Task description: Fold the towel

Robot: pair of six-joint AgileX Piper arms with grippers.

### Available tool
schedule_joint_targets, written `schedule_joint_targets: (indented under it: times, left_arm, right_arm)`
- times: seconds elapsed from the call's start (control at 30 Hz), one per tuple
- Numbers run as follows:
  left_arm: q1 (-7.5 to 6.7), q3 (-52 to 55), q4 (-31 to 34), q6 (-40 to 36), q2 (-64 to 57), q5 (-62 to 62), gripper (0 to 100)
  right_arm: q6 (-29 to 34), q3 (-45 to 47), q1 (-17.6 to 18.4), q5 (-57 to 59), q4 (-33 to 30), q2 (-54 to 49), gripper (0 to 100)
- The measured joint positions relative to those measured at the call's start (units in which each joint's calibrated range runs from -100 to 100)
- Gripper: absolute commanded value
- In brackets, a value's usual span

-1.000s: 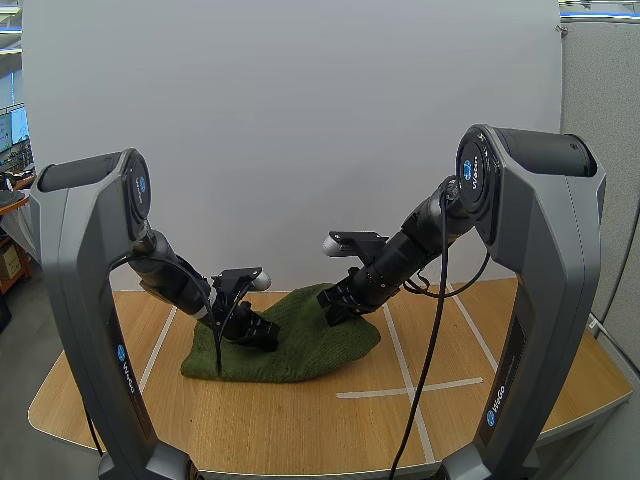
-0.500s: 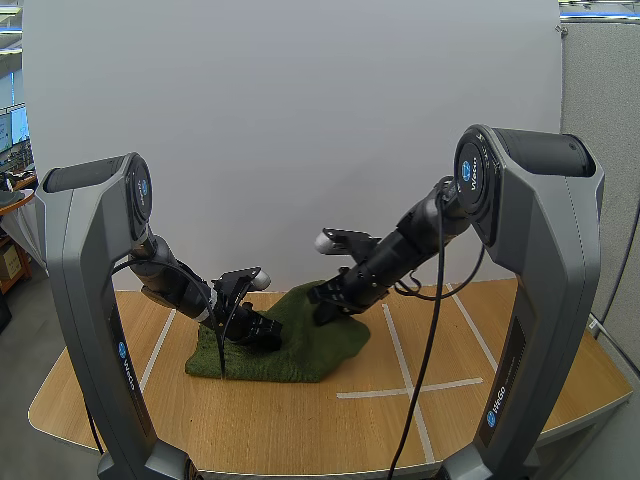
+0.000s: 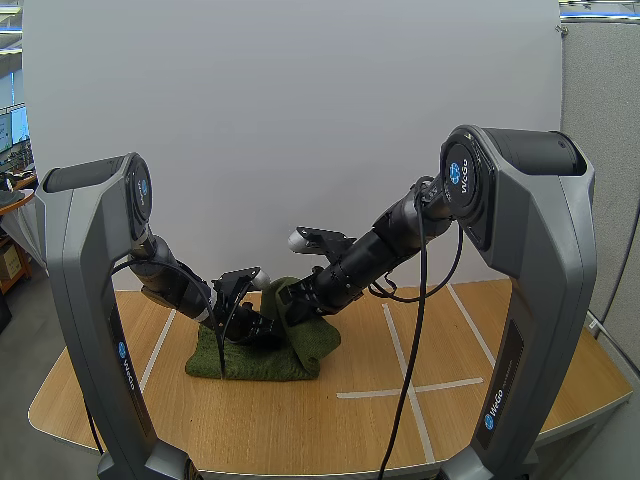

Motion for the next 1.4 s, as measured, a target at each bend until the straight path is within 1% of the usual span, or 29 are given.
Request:
schedule_joint_targets:
  times: [0.07,0.1,0.2,0.3,0.33,0.4,0.47,0.5,0.53,0.6,0.7,0.9,1.2,1.4]
  left_arm:
    - [0.68,0.12,1.73,0.00,-3.05,0.00,0]
    - [1.24,0.12,2.80,0.00,-4.63,0.00,0]
    - [1.64,0.12,3.91,-0.13,-5.79,0.00,0]
    - [2.91,0.12,6.17,-0.32,-8.44,-0.39,0]
    - [4.05,0.12,7.53,-0.51,-9.33,-0.49,0]
    - [4.96,0.12,8.69,-0.61,-10.09,-0.49,0]
    - [6.76,0.12,10.38,-0.61,-11.01,-0.49,0]
    - [8.00,0.12,12.07,-0.61,-11.01,-0.73,0]
    - [8.67,0.23,13.48,-0.61,-11.01,-0.94,0]
    - [9.31,0.23,14.27,-0.61,-11.01,-0.94,0]
    - [9.55,0.23,15.39,-0.61,-11.01,-3.02,0]
    - [9.55,0.23,15.52,-0.61,-10.52,-6.73,0]
    - [9.55,0.23,15.25,-0.61,-4.51,-9.01,0]
    - [9.72,0.23,13.83,-0.61,-3.82,-8.84,0]
  right_arm:
    - [-0.24,0.00,0.00,0.00,0.56,0.00,0]
    - [-0.38,0.00,0.00,0.00,0.70,0.00,0]
    - [-0.51,0.00,0.00,-0.18,0.80,0.00,0]
    - [-0.51,0.00,0.00,-0.15,1.02,0.00,0]
    - [-0.51,0.00,0.00,-0.15,1.02,0.00,0]
    - [-0.61,0.00,0.00,-0.15,1.02,0.00,0]
    - [-0.61,0.00,0.00,-0.15,1.02,0.00,0]
    - [-0.61,0.00,0.00,-0.15,1.02,0.00,0]
    - [-0.61,0.00,0.00,-0.15,1.02,0.00,0]
    - [-0.61,0.00,0.00,-0.15,1.02,0.00,0]
    - [-0.61,0.00,0.00,-0.15,1.02,0.00,0]
    - [-0.61,0.00,0.00,-0.15,1.12,0.00,0]
    - [-0.61,0.00,0.00,-0.15,1.12,0.00,0]
    - [-1.29,0.00,0.00,-0.15,4.15,0.00,0]
